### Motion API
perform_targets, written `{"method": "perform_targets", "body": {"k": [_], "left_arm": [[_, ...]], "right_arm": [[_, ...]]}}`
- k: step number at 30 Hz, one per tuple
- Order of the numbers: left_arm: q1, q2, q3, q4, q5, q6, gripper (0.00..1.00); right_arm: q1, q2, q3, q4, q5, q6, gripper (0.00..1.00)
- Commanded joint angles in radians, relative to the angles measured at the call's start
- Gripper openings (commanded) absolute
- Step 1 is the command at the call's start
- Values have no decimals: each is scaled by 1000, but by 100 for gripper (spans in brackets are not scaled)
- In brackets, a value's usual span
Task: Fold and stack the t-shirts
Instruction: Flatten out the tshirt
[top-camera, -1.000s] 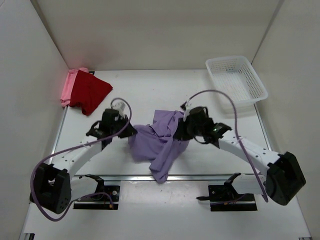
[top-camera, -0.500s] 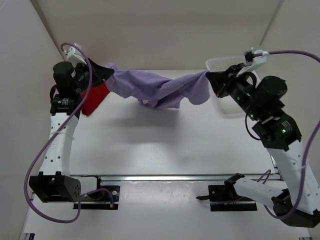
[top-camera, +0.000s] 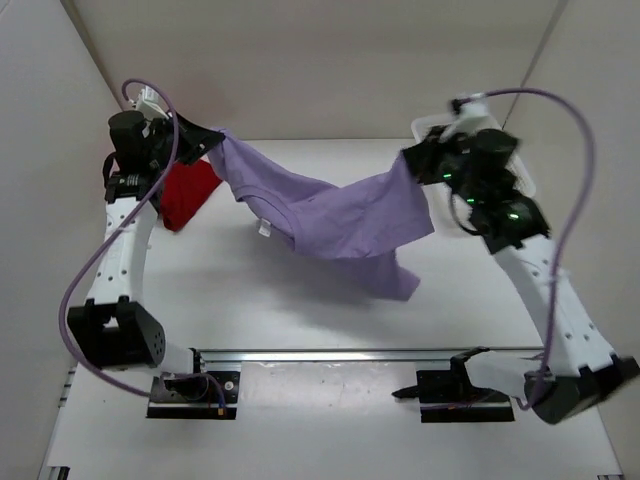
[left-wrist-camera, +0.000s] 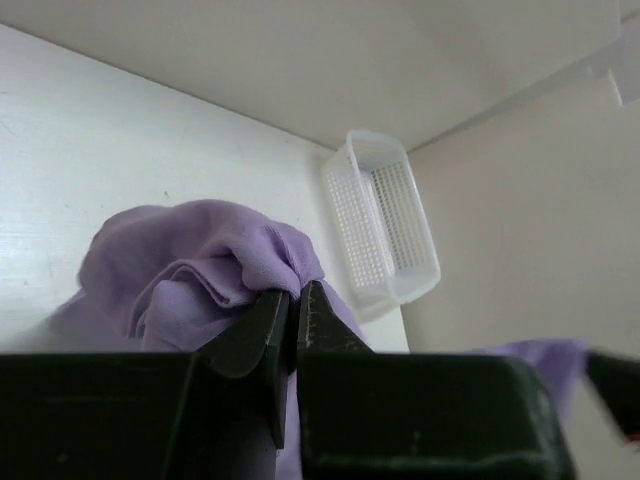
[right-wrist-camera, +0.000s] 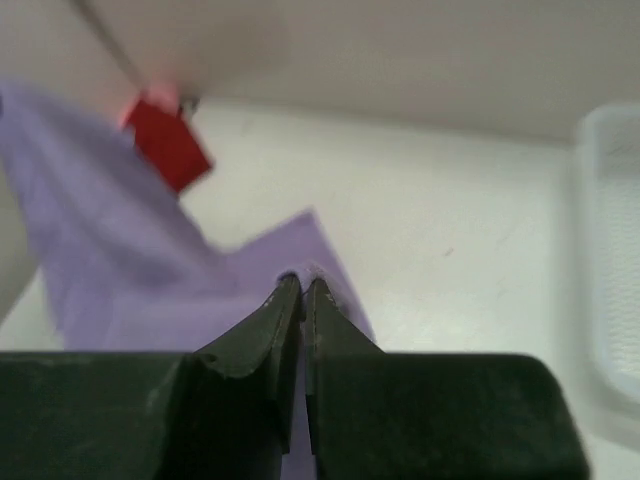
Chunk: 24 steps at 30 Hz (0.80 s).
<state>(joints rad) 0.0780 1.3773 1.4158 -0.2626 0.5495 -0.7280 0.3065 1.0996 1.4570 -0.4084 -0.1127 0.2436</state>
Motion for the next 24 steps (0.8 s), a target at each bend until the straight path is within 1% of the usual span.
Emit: {"method": "perform_targets", "body": {"k": [1,2,3,4,5,6,7,9,11,12,14,15,16,17,18,19,20,21,22,23,24], "left_arm": [[20,73,132,99,37,-100,0],[14,89,196,106,12,-114,0],[-25,168,366,85,-37,-128,0],[-26,169,403,85,-37,-137,0],[-24,193,441,65,-31,-146,0],[-24,209,501,78,-17,-174,0],[-26,236,550,76,-13,-194,0],[-23,253,616,74,-4,-217,0],[-17,272,687,69,-3,-232,0],[-11,263,690,77,-6,-235,0],[-1,247,689,94,-8,-246,0],[0,241,696,98,-7,-246,0],[-6,238,713,94,-17,-243,0],[-12,252,736,91,-23,-231,0],[-29,265,758,85,-28,-226,0],[-61,275,776,68,-33,-203,0],[-64,293,804,50,-42,-186,0],[-137,322,813,31,-52,-144,0],[-202,334,813,20,-71,-111,0],[-230,357,781,25,-94,-76,0],[-298,382,782,23,-102,-53,0]], "right_arm": [[202,72,-33,34,-51,-19,0],[300,85,-23,8,18,-55,0],[471,113,-29,-42,12,-50,0],[473,112,-37,-43,11,-50,0],[532,121,-49,-26,-26,-32,0],[605,126,-63,-12,-33,-14,0],[644,147,-57,-7,-41,-12,0],[764,208,11,-3,-86,-17,0],[834,320,182,-39,-155,-33,0],[879,344,231,-68,-165,-55,0],[910,394,401,-98,-201,-72,0],[907,391,423,-95,-214,-61,0],[898,366,421,-55,-216,-52,0],[852,311,352,-21,-234,-14,1],[767,268,294,73,-286,61,0],[711,184,131,220,-323,113,0],[578,133,-55,299,-396,241,0],[431,44,-157,454,-468,388,0],[361,-39,-332,593,-545,467,0],[233,-100,-504,644,-574,585,0],[135,-131,-662,714,-602,662,0]]}}
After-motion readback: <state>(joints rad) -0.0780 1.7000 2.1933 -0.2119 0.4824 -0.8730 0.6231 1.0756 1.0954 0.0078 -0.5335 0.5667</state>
